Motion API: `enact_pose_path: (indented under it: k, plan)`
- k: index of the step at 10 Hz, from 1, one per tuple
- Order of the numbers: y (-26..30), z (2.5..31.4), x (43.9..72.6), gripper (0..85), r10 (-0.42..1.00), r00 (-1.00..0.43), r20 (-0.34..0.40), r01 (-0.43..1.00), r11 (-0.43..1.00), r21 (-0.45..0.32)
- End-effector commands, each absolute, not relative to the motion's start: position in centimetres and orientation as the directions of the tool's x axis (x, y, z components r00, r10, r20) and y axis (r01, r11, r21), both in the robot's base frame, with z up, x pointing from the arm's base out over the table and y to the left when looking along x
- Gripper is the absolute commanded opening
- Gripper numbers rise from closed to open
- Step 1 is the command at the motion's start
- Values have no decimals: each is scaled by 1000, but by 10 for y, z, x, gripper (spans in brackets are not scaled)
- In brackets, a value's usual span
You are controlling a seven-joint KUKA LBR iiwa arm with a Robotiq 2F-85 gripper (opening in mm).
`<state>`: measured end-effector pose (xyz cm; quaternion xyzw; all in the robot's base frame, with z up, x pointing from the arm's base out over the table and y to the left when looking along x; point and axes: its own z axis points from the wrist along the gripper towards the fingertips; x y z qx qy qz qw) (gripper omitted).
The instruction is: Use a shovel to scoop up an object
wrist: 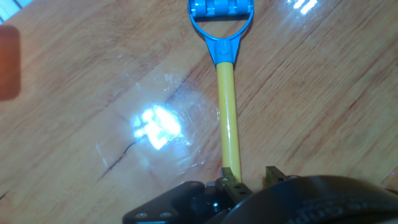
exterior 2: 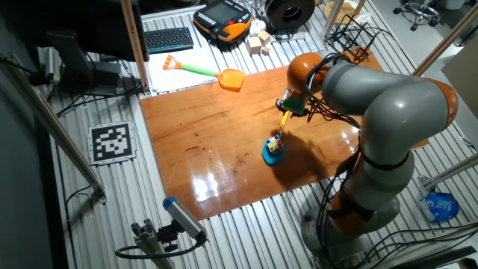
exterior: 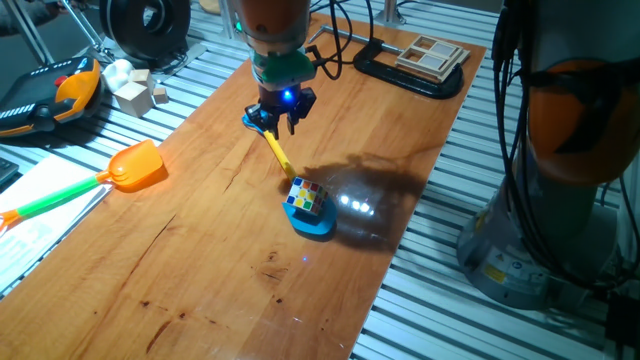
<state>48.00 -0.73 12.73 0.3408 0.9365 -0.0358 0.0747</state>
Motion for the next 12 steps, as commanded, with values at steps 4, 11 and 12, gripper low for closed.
enact_pose_path:
  k: [4,11,12]
  plan:
    - [-6,128,480,340,631,-758,-162,642,767,-17]
    - [-1,133,475,340,630,-761,-151,640,768,-23]
    - [-2,133,475,340,632,-762,-143,641,768,-22]
